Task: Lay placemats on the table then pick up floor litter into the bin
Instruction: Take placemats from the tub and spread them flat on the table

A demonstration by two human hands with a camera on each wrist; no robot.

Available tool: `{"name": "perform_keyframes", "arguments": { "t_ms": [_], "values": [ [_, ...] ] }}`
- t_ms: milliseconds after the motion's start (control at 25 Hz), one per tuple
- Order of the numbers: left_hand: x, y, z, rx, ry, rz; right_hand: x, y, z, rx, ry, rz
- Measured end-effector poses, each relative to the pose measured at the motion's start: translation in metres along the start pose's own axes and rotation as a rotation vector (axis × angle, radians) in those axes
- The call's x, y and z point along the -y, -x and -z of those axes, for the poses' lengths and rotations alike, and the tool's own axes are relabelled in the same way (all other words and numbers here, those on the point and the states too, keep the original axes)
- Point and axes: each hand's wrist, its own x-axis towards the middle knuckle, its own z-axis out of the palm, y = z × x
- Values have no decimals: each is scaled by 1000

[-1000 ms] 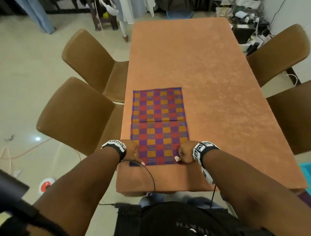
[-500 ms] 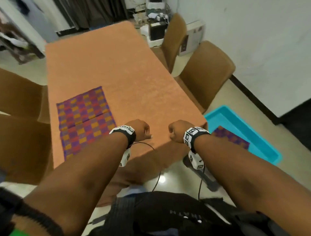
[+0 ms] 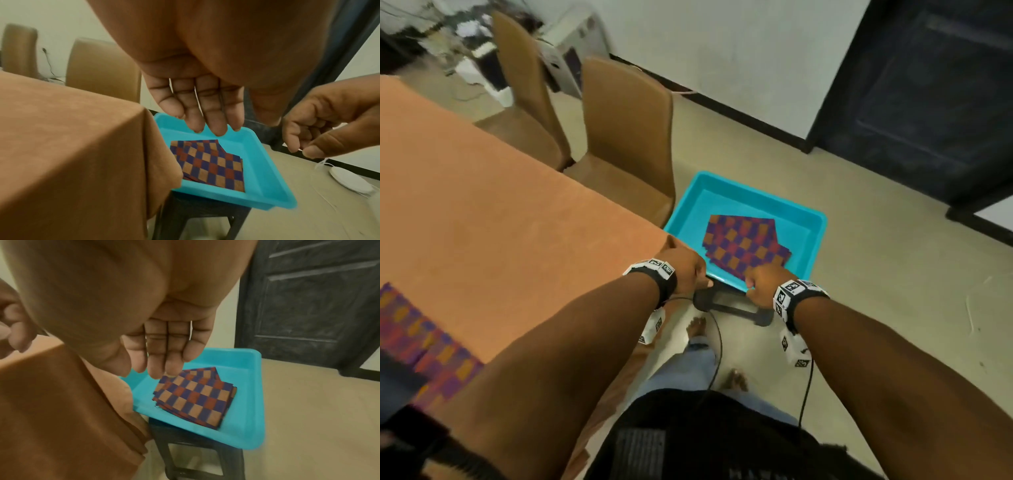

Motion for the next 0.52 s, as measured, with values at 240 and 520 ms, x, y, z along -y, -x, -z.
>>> {"name": "perform_keyframes", "arguments": {
  "t_ms": [240,520],
  "values": [
    [-23,-133,-24,153,-121,-113,-73,-101,-44,113,-159,-226],
    [-8,-239,-30,257,-155,-154,-122,-232,-49,-35,-330,-332]
  ]
}}
